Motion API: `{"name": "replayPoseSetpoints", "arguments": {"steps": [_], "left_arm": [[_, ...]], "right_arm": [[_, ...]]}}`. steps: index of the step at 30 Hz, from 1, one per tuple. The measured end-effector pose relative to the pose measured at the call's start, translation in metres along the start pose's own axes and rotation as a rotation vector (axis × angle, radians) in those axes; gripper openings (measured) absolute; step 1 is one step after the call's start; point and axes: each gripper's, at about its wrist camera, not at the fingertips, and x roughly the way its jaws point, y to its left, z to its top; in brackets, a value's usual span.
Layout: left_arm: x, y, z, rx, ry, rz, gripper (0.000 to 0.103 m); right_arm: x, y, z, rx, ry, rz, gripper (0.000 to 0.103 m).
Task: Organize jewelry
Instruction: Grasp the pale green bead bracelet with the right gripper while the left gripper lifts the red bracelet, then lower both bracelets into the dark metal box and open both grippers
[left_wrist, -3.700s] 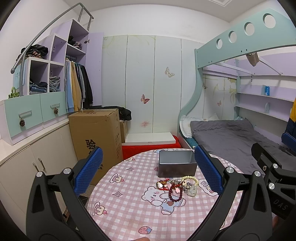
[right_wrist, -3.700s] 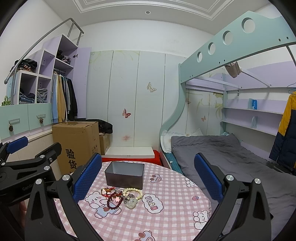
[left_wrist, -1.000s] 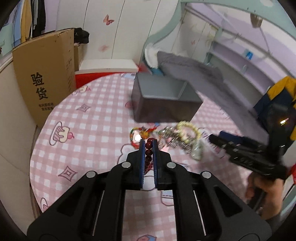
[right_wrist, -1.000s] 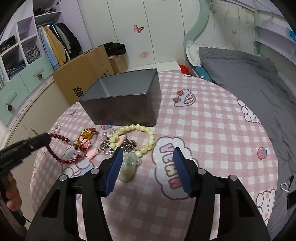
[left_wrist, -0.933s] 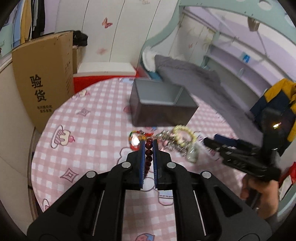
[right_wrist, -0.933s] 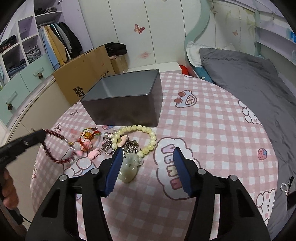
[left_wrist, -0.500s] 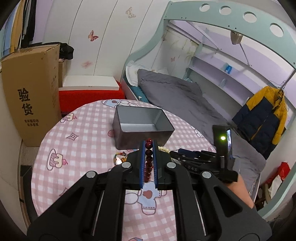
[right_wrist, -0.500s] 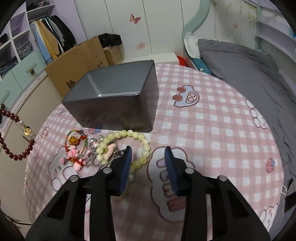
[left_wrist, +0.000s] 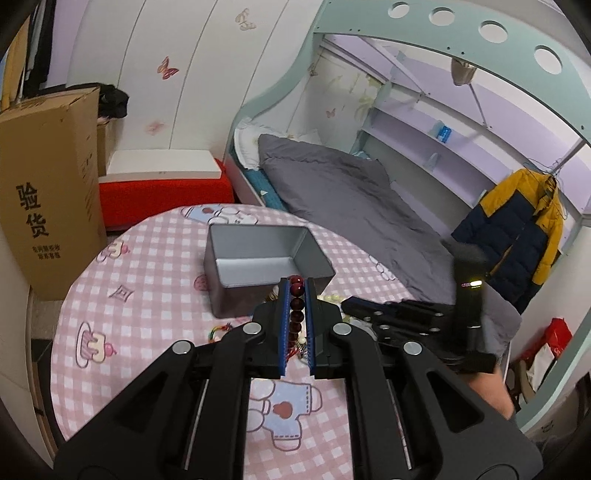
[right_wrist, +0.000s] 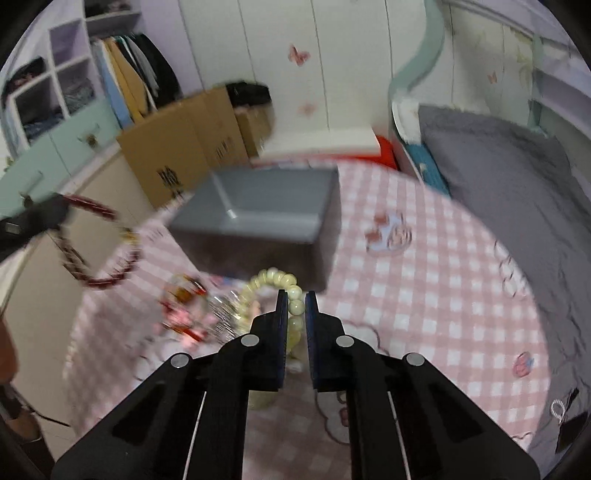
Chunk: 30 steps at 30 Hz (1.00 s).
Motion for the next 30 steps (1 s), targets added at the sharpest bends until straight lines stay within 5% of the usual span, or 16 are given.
{"name": "replayPoseSetpoints", "arguments": {"steps": [16,30], "left_arm": [[0.008,-0.012,0.039,0.055,-0.031,-0.055,0.008],[0.011,-0.018,0.049,0.064,-0.030,-0.110,0.008]], "right_arm": [[-0.077,0.030,0.054,-0.088,-0.219,0.024,0.008],[-0.099,0.050,0.075,-0.157,-0.312,0.034,0.008]]}}
